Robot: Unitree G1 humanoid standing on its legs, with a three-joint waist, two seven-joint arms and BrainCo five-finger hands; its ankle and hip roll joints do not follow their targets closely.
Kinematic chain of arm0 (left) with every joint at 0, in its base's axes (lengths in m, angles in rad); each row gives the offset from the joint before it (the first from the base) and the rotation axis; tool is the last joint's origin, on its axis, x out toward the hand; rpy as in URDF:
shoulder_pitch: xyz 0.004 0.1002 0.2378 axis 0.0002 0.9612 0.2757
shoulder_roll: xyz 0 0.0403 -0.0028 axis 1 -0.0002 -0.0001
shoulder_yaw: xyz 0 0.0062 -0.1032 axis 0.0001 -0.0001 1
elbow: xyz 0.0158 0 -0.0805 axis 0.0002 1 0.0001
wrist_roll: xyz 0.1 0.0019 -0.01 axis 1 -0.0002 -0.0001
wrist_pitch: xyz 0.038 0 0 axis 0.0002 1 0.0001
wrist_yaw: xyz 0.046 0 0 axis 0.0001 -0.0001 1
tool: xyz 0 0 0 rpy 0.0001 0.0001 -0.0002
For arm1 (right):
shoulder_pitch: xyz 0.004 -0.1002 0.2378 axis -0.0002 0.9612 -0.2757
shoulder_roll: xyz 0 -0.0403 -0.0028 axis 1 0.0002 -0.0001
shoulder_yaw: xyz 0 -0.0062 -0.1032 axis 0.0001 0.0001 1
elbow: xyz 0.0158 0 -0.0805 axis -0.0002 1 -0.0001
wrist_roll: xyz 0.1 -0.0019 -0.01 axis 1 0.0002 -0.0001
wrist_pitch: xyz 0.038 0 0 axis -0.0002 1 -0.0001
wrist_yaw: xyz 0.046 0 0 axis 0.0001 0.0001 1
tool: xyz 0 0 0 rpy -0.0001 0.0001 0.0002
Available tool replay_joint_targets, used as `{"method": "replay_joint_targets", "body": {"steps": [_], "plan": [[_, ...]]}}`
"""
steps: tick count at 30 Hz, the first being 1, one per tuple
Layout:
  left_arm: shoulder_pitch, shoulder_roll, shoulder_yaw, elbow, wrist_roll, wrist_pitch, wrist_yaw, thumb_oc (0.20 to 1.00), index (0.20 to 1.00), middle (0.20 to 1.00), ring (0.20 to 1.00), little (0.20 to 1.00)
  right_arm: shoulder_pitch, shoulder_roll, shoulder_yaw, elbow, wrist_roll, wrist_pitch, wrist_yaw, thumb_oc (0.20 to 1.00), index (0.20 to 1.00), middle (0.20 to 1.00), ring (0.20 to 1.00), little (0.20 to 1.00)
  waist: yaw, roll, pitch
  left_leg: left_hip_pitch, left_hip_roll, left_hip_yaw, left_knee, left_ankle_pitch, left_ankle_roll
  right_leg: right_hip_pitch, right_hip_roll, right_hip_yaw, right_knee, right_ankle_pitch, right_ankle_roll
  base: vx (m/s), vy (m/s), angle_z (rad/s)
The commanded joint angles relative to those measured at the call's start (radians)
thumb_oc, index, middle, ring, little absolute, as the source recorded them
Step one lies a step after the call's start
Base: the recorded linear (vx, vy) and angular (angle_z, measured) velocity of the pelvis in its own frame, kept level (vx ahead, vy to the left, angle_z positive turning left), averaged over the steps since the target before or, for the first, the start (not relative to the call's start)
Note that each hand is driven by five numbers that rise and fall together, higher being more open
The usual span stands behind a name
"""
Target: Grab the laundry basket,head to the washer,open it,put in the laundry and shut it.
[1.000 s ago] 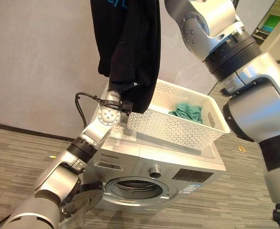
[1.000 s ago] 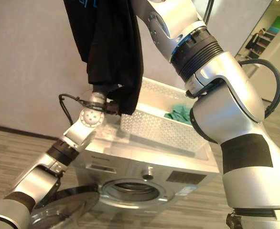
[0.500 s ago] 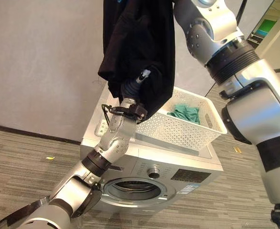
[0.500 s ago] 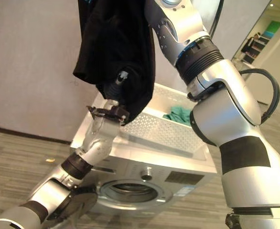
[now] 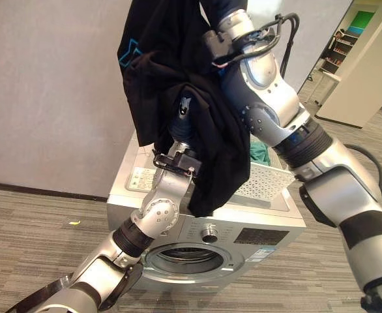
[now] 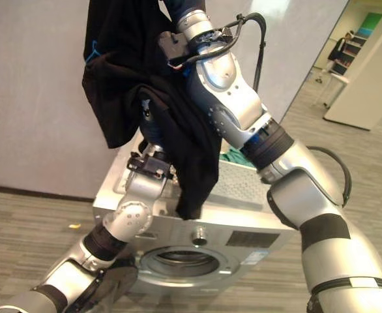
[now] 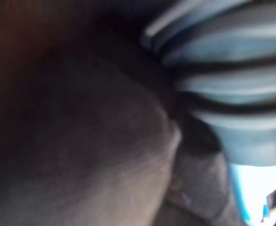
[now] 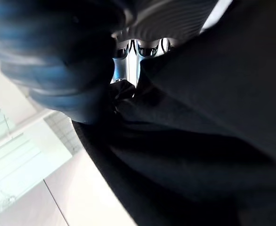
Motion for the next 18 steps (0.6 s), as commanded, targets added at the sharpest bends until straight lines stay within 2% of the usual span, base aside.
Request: {"method": "replay_joint_targets", "body": {"steps": [1, 2, 5, 11, 14, 15, 18], "plan": [[-0.108, -0.034, -0.034, 0.095, 0.007, -0.011, 0.018, 1.000, 1.000, 1.000, 1.000, 1.000, -0.038, -0.113, -0.039, -0.002, -0.018, -0.061, 0.046, 0.200, 0.200, 0.200, 0.200, 0.200, 0.011, 0.044, -0.007, -0.007, 0.017, -0.022, 0.001, -0.018, 0.026, 0.035, 0.007, -0.006, 0.001, -0.021, 0.025, -0.01, 0.009, -0.05], [-0.110, -0.023, -0.046, 0.111, 0.020, -0.003, 0.029, 1.000, 1.000, 1.000, 1.000, 1.000, -0.016, -0.155, -0.036, -0.053, -0.025, -0.067, 0.060, 0.200, 0.200, 0.200, 0.200, 0.200, 0.006, 0.051, -0.005, -0.006, 0.016, -0.019, 0.001, -0.018, 0.027, 0.034, 0.006, -0.006, 0.002, -0.021, 0.026, -0.01, 0.007, -0.12], [-0.123, -0.021, -0.052, 0.126, 0.048, 0.006, 0.046, 1.000, 1.000, 1.000, 1.000, 1.000, 0.005, -0.176, -0.039, -0.090, -0.029, -0.067, 0.070, 0.200, 0.200, 0.200, 0.200, 0.200, 0.002, 0.056, -0.004, -0.002, 0.016, -0.013, 0.001, -0.020, 0.029, 0.031, 0.005, -0.001, 0.002, -0.020, 0.028, -0.01, 0.006, -0.15], [-0.136, -0.020, -0.075, 0.164, 0.087, 0.028, 0.066, 1.000, 1.000, 1.000, 1.000, 1.000, 0.002, -0.175, -0.035, -0.086, -0.025, -0.069, 0.073, 0.200, 0.200, 0.200, 0.200, 0.200, 0.000, 0.063, -0.003, 0.005, 0.016, -0.003, 0.001, -0.022, 0.030, 0.030, 0.005, 0.008, 0.003, -0.018, 0.029, -0.01, 0.001, -0.06], [-0.152, -0.023, -0.097, 0.186, 0.116, 0.040, 0.073, 1.000, 1.000, 1.000, 1.000, 1.000, -0.048, -0.131, -0.020, -0.022, -0.023, -0.069, 0.055, 0.200, 0.200, 0.200, 0.200, 0.200, 0.001, 0.066, -0.004, 0.007, 0.016, 0.001, 0.001, -0.022, 0.032, 0.029, 0.005, 0.012, 0.002, -0.017, 0.029, 0.00, 0.002, -0.02], [-0.165, -0.024, -0.110, 0.195, 0.130, 0.047, 0.074, 1.000, 1.000, 1.000, 1.000, 1.000, -0.104, -0.074, -0.004, 0.049, -0.023, -0.067, 0.040, 0.200, 0.200, 0.200, 0.200, 0.200, 0.003, 0.066, -0.004, 0.008, 0.016, 0.005, 0.001, -0.022, 0.033, 0.027, 0.006, 0.016, 0.002, -0.014, 0.029, 0.00, 0.003, -0.05], [-0.177, -0.026, -0.118, 0.197, 0.137, 0.053, 0.071, 1.000, 1.000, 1.000, 1.000, 1.000, -0.144, -0.034, 0.010, 0.083, -0.037, -0.065, 0.026, 0.200, 0.200, 0.200, 0.200, 0.200, 0.005, 0.067, -0.004, 0.008, 0.015, 0.010, 0.001, -0.021, 0.033, 0.026, 0.006, 0.020, 0.002, -0.012, 0.029, 0.00, 0.006, -0.08]]}}
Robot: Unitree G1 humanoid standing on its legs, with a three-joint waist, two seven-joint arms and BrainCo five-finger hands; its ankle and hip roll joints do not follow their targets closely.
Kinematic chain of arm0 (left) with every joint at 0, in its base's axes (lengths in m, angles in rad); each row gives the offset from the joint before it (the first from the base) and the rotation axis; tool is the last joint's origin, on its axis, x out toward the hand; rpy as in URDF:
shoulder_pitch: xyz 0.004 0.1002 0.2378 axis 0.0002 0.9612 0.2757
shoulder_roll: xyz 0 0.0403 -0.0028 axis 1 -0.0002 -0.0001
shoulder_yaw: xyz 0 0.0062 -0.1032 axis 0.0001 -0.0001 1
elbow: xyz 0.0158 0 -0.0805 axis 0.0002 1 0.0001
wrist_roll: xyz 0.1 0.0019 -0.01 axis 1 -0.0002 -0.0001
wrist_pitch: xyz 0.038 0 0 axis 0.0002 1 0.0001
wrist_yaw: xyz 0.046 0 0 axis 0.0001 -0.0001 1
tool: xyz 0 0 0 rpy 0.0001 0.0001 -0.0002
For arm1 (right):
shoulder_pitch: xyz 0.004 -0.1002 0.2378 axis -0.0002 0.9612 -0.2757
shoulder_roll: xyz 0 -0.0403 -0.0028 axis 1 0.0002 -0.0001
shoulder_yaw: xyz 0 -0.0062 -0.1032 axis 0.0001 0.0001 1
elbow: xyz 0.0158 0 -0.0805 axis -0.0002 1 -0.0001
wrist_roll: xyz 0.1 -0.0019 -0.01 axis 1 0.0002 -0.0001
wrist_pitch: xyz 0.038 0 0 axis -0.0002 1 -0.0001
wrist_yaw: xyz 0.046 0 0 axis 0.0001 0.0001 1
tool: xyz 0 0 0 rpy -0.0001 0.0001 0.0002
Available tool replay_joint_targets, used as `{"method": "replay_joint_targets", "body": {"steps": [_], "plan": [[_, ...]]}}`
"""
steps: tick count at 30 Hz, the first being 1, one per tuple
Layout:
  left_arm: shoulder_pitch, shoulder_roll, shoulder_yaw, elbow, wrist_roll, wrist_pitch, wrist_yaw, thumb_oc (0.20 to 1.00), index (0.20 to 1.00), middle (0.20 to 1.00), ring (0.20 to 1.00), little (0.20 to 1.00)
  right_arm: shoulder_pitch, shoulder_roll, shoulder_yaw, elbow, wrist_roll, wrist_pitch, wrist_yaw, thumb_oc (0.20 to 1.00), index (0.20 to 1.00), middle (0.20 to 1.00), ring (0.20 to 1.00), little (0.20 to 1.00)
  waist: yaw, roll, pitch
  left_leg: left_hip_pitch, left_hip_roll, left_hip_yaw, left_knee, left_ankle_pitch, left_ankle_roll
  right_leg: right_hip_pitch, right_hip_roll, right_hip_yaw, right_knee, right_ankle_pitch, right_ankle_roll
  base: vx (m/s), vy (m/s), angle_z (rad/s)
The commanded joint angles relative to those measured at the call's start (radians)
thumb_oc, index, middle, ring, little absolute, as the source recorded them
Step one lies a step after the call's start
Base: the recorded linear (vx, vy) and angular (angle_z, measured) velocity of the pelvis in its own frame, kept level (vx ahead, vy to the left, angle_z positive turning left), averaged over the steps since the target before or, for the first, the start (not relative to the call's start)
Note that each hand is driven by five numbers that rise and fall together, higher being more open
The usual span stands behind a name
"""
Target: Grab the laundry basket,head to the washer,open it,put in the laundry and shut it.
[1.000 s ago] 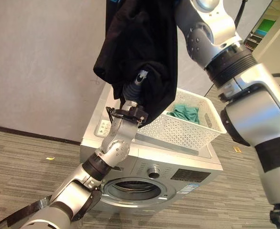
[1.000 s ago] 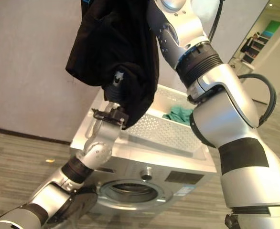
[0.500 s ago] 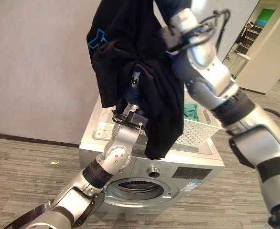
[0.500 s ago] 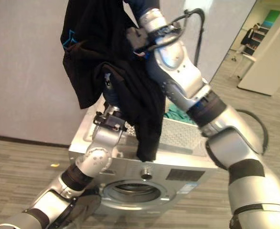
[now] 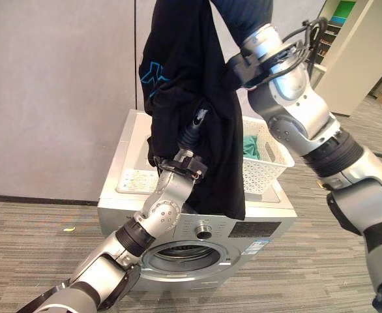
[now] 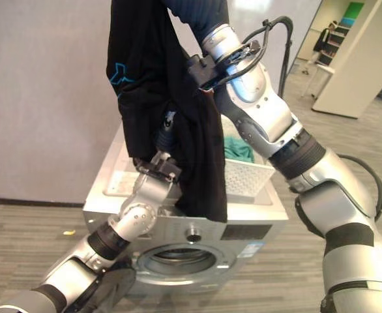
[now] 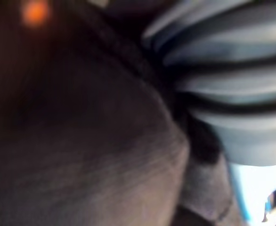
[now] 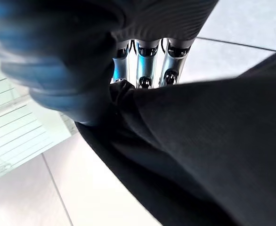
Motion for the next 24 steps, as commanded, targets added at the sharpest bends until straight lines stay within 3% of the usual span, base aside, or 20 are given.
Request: {"method": "replay_joint_targets", "body": {"steps": [1, 5, 10, 24], "plan": [[-0.176, -0.036, -0.081, 0.075, 0.075, -0.002, -0.016, 1.000, 1.000, 1.000, 1.000, 1.000, -0.180, 0.025, -0.033, 0.096, -0.025, -0.046, -0.047, 0.200, 0.200, 0.200, 0.200, 0.200, 0.026, 0.040, -0.021, -0.015, 0.014, -0.036, 0.002, -0.018, 0.028, 0.026, 0.004, -0.022, 0.002, -0.022, 0.028, 0.00, 0.000, 0.00], [-0.193, -0.047, -0.097, 0.076, 0.074, 0.008, -0.025, 1.000, 1.000, 1.000, 1.000, 1.000, -0.210, 0.075, -0.026, 0.148, -0.041, -0.040, -0.066, 0.200, 0.200, 0.200, 0.200, 0.200, 0.029, 0.035, -0.023, -0.016, 0.013, -0.038, 0.002, -0.019, 0.030, 0.024, 0.005, -0.021, 0.002, -0.020, 0.028, 0.00, 0.000, 0.00], [-0.233, -0.060, -0.128, 0.105, 0.103, 0.025, 0.005, 1.000, 1.000, 1.000, 1.000, 1.000, -0.167, 0.094, -0.009, 0.071, -0.011, -0.026, -0.042, 0.200, 0.200, 0.200, 0.200, 0.200, 0.025, 0.032, -0.027, -0.014, 0.012, -0.042, 0.002, -0.020, 0.030, 0.025, 0.004, -0.023, 0.003, -0.020, 0.027, 0.00, 0.000, 0.00], [-0.347, -0.104, -0.181, 0.182, 0.095, 0.055, 0.024, 1.000, 1.000, 1.000, 1.000, 1.000, -0.112, 0.010, 0.090, -0.074, 0.088, 0.015, 0.052, 0.200, 0.200, 0.200, 0.200, 0.200, 0.018, 0.036, -0.034, -0.002, 0.008, -0.048, 0.002, -0.022, 0.029, 0.044, 0.002, -0.036, 0.008, -0.031, 0.028, 0.00, 0.000, 0.00]]}}
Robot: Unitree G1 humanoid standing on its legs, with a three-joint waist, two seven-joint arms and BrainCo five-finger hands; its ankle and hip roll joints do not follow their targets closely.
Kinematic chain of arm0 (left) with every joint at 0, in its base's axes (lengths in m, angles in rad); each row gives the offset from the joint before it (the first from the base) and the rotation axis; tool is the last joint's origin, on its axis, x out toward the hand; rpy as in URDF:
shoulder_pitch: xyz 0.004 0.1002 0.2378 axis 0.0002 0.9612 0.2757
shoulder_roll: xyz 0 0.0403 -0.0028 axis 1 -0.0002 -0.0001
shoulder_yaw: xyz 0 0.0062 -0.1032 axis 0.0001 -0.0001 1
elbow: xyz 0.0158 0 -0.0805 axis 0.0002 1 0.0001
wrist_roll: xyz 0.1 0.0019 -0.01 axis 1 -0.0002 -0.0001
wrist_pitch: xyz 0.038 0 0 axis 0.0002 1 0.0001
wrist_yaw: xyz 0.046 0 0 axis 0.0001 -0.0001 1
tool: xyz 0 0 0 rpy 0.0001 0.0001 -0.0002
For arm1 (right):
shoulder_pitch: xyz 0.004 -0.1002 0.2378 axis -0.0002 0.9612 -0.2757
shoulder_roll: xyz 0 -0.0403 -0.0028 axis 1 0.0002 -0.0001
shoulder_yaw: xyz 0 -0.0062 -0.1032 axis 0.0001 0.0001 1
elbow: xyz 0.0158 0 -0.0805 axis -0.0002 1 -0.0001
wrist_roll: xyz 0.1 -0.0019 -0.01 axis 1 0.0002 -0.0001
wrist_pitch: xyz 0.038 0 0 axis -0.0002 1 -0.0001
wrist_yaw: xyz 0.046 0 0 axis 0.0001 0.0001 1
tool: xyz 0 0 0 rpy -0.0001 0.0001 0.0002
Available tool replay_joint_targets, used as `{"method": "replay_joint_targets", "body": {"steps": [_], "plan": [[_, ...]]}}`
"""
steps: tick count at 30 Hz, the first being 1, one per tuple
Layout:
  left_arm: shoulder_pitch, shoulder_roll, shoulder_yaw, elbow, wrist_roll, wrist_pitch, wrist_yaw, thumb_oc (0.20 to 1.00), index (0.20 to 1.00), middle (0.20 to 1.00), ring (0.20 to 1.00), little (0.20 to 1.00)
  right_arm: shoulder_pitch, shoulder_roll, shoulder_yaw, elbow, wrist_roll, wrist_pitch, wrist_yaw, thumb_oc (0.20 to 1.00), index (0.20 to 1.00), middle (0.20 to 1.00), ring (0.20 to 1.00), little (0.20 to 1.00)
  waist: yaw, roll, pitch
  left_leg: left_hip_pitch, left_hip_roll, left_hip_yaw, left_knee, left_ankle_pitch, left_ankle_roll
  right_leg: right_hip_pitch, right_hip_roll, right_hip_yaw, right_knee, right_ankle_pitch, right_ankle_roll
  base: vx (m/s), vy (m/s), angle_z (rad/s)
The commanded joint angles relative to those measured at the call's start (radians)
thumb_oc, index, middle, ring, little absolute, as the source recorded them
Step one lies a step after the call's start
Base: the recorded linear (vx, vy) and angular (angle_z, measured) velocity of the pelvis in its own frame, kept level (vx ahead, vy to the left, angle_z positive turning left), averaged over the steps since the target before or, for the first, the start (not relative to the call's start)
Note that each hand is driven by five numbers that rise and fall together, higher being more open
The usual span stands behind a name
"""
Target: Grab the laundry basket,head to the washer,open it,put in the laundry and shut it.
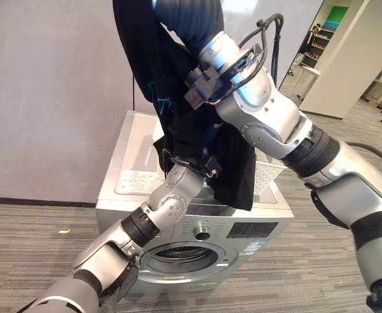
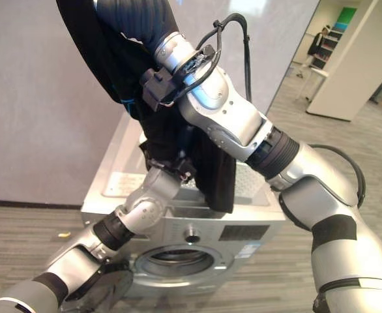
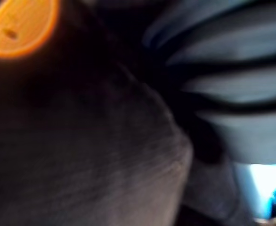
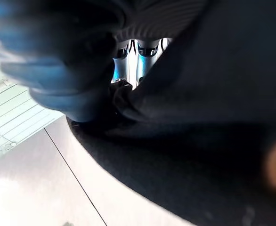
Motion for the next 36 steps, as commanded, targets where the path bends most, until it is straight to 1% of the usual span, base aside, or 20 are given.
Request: {"method": "replay_joint_targets", "body": {"steps": [1, 7, 8, 9, 10, 11, 12, 15, 16, 18, 19, 23, 25, 28, 32, 34, 36], "plan": [[-0.233, -0.111, -0.076, 0.100, 0.048, 0.004, -0.020, 1.000, 1.000, 1.000, 1.000, 1.000, -0.065, -0.030, 0.000, 0.028, 0.061, -0.007, 0.024, 0.200, 0.200, 0.200, 0.200, 0.200, 0.025, 0.059, -0.019, -0.006, 0.010, -0.050, 0.002, -0.021, 0.027, 0.043, 0.003, -0.044, 0.009, -0.034, 0.027, 0.00, 0.000, 0.00], [-0.275, -0.128, -0.080, 0.098, 0.026, -0.005, -0.016, 1.000, 1.000, 1.000, 1.000, 1.000, -0.043, -0.042, 0.028, -0.010, 0.077, 0.009, 0.047, 0.200, 0.200, 0.200, 0.200, 0.200, 0.025, 0.066, -0.025, 0.000, 0.006, -0.053, 0.002, -0.024, 0.029, 0.049, -0.003, -0.048, 0.010, -0.035, 0.030, 0.00, 0.000, 0.00], [-0.284, -0.132, -0.079, 0.090, 0.019, -0.008, -0.016, 0.780, 0.780, 0.780, 0.780, 0.780, -0.038, -0.048, 0.035, -0.019, 0.076, 0.014, 0.054, 0.200, 0.200, 0.200, 0.200, 0.200, 0.026, 0.067, -0.026, 0.001, 0.005, -0.054, 0.002, -0.025, 0.030, 0.050, -0.004, -0.048, 0.010, -0.035, 0.031, 0.00, 0.000, 0.00], [-0.285, -0.132, -0.079, 0.091, 0.019, -0.008, -0.016, 0.711, 0.711, 0.711, 0.711, 0.711, -0.038, -0.048, 0.035, -0.019, 0.076, 0.014, 0.054, 0.200, 0.200, 0.200, 0.200, 0.200, 0.026, 0.067, -0.025, 0.001, 0.005, -0.054, 0.002, -0.025, 0.030, 0.050, -0.004, -0.048, 0.010, -0.035, 0.031, 0.00, 0.000, 0.00], [-0.290, -0.135, -0.076, 0.085, 0.015, -0.012, -0.014, 0.401, 0.401, 0.401, 0.401, 0.401, -0.033, -0.060, 0.046, -0.032, 0.076, 0.020, 0.063, 0.200, 0.200, 0.200, 0.200, 0.200, 0.026, 0.068, -0.027, 0.002, 0.005, -0.054, 0.002, -0.025, 0.030, 0.051, -0.005, -0.048, 0.010, -0.036, 0.032, 0.00, 0.000, 0.00], [-0.290, -0.135, -0.076, 0.085, 0.015, -0.012, -0.014, 0.244, 0.244, 0.244, 0.244, 0.244, -0.033, -0.060, 0.046, -0.032, 0.076, 0.020, 0.063, 0.200, 0.200, 0.200, 0.200, 0.200, 0.026, 0.068, -0.027, 0.002, 0.005, -0.054, 0.002, -0.025, 0.030, 0.051, -0.005, -0.048, 0.010, -0.036, 0.032, 0.00, 0.000, 0.00], [-0.291, -0.138, -0.075, 0.081, 0.014, -0.014, -0.014, 0.200, 0.200, 0.200, 0.200, 0.200, -0.030, -0.063, 0.049, -0.043, 0.077, 0.023, 0.068, 0.200, 0.200, 0.200, 0.200, 0.200, 0.027, 0.068, -0.026, 0.002, 0.005, -0.054, 0.002, -0.025, 0.030, 0.051, -0.005, -0.048, 0.011, -0.036, 0.032, 0.00, 0.000, 0.00], [-0.290, -0.142, -0.070, 0.073, 0.015, -0.014, -0.015, 0.200, 0.200, 0.200, 0.200, 0.200, -0.022, -0.085, 0.061, -0.067, 0.076, 0.031, 0.085, 0.200, 0.200, 0.200, 0.200, 0.200, 0.027, 0.067, -0.025, 0.006, 0.004, -0.054, 0.002, -0.027, 0.032, 0.052, -0.004, -0.047, 0.012, -0.037, 0.032, 0.00, 0.000, 0.00], [-0.289, -0.143, -0.068, 0.073, 0.014, -0.015, -0.016, 0.200, 0.200, 0.200, 0.200, 0.200, -0.025, -0.096, 0.071, -0.073, 0.082, 0.035, 0.100, 0.435, 0.435, 0.435, 0.435, 0.435, 0.027, 0.067, -0.025, 0.006, 0.003, -0.054, 0.002, -0.027, 0.032, 0.053, -0.004, -0.046, 0.012, -0.038, 0.032, 0.00, 0.000, 0.00], [-0.281, -0.146, -0.068, 0.065, 0.010, -0.014, -0.022, 0.200, 0.200, 0.200, 0.200, 0.200, -0.031, -0.131, 0.090, -0.088, 0.087, 0.037, 0.109, 1.000, 1.000, 1.000, 1.000, 1.000, 0.026, 0.066, -0.024, 0.008, 0.002, -0.052, 0.002, -0.027, 0.032, 0.054, -0.006, -0.046, 0.013, -0.037, 0.033, 0.00, 0.000, 0.00], [-0.281, -0.146, -0.068, 0.065, 0.011, -0.014, -0.022, 0.200, 0.200, 0.200, 0.200, 0.200, -0.030, -0.132, 0.090, -0.088, 0.087, 0.037, 0.109, 1.000, 1.000, 1.000, 1.000, 1.000, 0.026, 0.066, -0.024, 0.008, 0.002, -0.052, 0.002, -0.027, 0.032, 0.054, -0.006, -0.046, 0.013, -0.037, 0.033, 0.00, 0.000, 0.00], [-0.269, -0.149, -0.059, 0.061, 0.012, -0.016, -0.027, 0.200, 0.200, 0.200, 0.200, 0.200, -0.021, -0.181, 0.071, -0.097, 0.082, 0.026, 0.111, 1.000, 1.000, 1.000, 1.000, 1.000, 0.022, 0.069, -0.023, 0.012, -0.001, -0.049, 0.002, -0.030, 0.035, 0.054, -0.007, -0.044, 0.015, -0.038, 0.035, 0.00, 0.000, 0.00], [-0.266, -0.149, -0.056, 0.060, 0.014, -0.016, -0.027, 0.200, 0.200, 0.200, 0.200, 0.200, -0.018, -0.189, 0.067, -0.097, 0.080, 0.026, 0.110, 1.000, 1.000, 1.000, 1.000, 1.000, 0.021, 0.070, -0.023, 0.013, -0.002, -0.048, 0.002, -0.031, 0.035, 0.054, -0.008, -0.043, 0.015, -0.038, 0.035, 0.00, 0.000, 0.00], [-0.253, -0.147, -0.052, 0.062, 0.012, -0.016, -0.035, 0.200, 0.200, 0.200, 0.200, 0.200, -0.029, -0.226, 0.074, -0.101, 0.060, 0.029, 0.120, 1.000, 1.000, 1.000, 1.000, 1.000, 0.018, 0.073, -0.023, 0.016, -0.005, -0.047, 0.002, -0.033, 0.037, 0.055, -0.010, -0.042, 0.017, -0.039, 0.036, 0.00, 0.000, 0.00], [-0.231, -0.140, -0.039, 0.054, 0.004, -0.016, -0.052, 0.200, 0.200, 0.200, 0.200, 0.200, -0.087, -0.315, 0.118, -0.105, -0.008, 0.031, 0.151, 1.000, 1.000, 1.000, 1.000, 1.000, 0.010, 0.077, -0.025, 0.023, -0.008, -0.043, 0.002, -0.036, 0.039, 0.059, -0.013, -0.038, 0.020, -0.042, 0.038, 0.00, 0.000, 0.00], [-0.224, -0.146, -0.037, 0.054, -0.003, -0.017, -0.057, 0.200, 0.200, 0.200, 0.200, 0.200, -0.089, -0.332, 0.120, -0.097, -0.011, 0.026, 0.149, 1.000, 1.000, 1.000, 1.000, 1.000, 0.008, 0.079, -0.025, 0.025, -0.009, -0.042, 0.002, -0.037, 0.040, 0.060, -0.013, -0.037, 0.022, -0.043, 0.039, 0.00, 0.000, 0.00], [-0.193, -0.144, -0.022, 0.049, -0.009, -0.020, -0.072, 0.200, 0.200, 0.200, 0.200, 0.200, -0.118, -0.406, 0.133, -0.078, -0.016, 0.007, 0.164, 1.000, 1.000, 1.000, 1.000, 1.000, -0.004, 0.082, -0.029, 0.033, -0.010, -0.036, 0.002, -0.040, 0.040, 0.062, -0.015, -0.030, 0.025, -0.046, 0.041, 0.01, 0.005, -0.02]]}}
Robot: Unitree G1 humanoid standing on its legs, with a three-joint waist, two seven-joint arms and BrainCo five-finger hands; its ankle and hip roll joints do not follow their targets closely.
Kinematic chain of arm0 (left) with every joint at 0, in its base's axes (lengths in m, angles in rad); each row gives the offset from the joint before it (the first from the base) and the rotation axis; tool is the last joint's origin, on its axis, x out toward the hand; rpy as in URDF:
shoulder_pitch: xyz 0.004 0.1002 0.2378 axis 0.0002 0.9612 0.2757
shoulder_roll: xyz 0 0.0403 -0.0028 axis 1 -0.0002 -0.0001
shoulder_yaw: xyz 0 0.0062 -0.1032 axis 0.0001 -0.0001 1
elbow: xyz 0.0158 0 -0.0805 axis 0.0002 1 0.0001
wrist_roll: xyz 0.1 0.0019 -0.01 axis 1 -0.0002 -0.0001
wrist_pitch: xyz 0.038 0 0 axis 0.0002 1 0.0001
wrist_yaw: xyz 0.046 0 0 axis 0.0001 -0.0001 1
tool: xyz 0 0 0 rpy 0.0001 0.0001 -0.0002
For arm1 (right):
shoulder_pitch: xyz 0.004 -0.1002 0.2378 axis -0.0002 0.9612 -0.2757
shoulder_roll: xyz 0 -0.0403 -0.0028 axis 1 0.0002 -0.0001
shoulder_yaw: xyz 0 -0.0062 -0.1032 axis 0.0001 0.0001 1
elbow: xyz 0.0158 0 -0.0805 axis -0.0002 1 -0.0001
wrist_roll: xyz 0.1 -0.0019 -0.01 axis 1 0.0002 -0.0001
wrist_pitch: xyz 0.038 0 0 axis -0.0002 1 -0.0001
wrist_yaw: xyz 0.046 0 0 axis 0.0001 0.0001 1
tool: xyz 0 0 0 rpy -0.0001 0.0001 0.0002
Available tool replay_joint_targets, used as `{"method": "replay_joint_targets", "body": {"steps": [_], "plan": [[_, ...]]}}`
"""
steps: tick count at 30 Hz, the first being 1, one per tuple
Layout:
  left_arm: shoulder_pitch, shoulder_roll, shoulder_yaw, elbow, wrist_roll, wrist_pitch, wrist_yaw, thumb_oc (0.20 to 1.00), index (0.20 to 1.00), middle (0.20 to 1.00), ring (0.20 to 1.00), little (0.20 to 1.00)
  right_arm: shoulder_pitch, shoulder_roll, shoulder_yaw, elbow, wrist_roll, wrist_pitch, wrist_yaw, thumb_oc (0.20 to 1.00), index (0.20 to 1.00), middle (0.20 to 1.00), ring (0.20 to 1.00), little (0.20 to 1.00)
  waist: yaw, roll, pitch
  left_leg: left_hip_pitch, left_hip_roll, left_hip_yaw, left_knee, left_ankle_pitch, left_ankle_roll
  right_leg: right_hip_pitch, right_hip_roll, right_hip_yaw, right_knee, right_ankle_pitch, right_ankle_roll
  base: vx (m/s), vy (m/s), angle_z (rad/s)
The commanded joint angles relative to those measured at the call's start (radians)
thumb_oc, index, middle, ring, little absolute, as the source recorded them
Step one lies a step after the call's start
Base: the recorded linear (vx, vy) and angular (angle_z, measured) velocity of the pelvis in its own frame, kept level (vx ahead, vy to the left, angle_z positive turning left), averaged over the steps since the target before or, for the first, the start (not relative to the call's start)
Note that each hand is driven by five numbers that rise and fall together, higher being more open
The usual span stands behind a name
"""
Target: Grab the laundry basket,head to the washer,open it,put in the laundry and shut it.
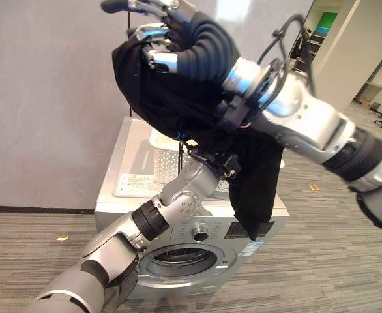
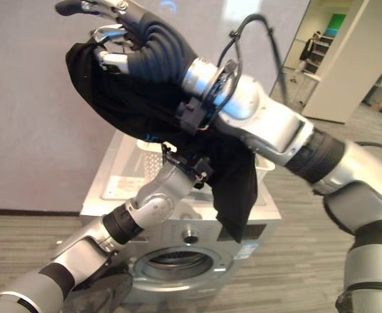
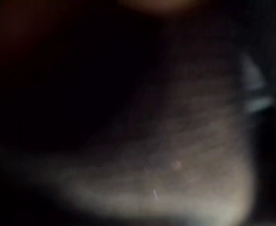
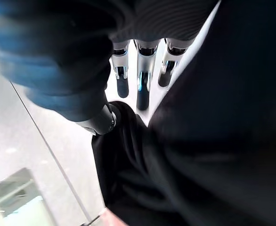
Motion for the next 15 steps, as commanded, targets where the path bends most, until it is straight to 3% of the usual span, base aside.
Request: {"method": "replay_joint_targets", "body": {"steps": [1, 15], "plan": [[-0.105, -0.091, 0.031, 0.045, 0.005, -0.046, -0.049, 0.200, 0.200, 0.200, 0.200, 0.200, -0.103, -0.116, -0.032, 0.082, -0.015, -0.068, -0.011, 1.000, 1.000, 1.000, 1.000, 1.000, 0.013, 0.065, -0.028, 0.003, -0.008, -0.033, 0.004, -0.039, 0.036, 0.031, -0.011, -0.024, 0.025, -0.043, 0.040, 0.01, 0.012, -0.05], [-0.044, -0.069, 0.126, -0.018, 0.045, -0.080, -0.049, 0.200, 0.200, 0.200, 0.200, 0.200, 0.118, -0.317, -0.376, -0.007, -0.096, -0.152, -0.052, 1.000, 1.000, 1.000, 1.000, 1.000, -0.029, 0.090, -0.033, 0.004, -0.006, 0.005, 0.004, -0.051, 0.043, 0.001, -0.004, 0.022, 0.023, -0.035, 0.048, -0.01, 0.004, -0.09]]}}
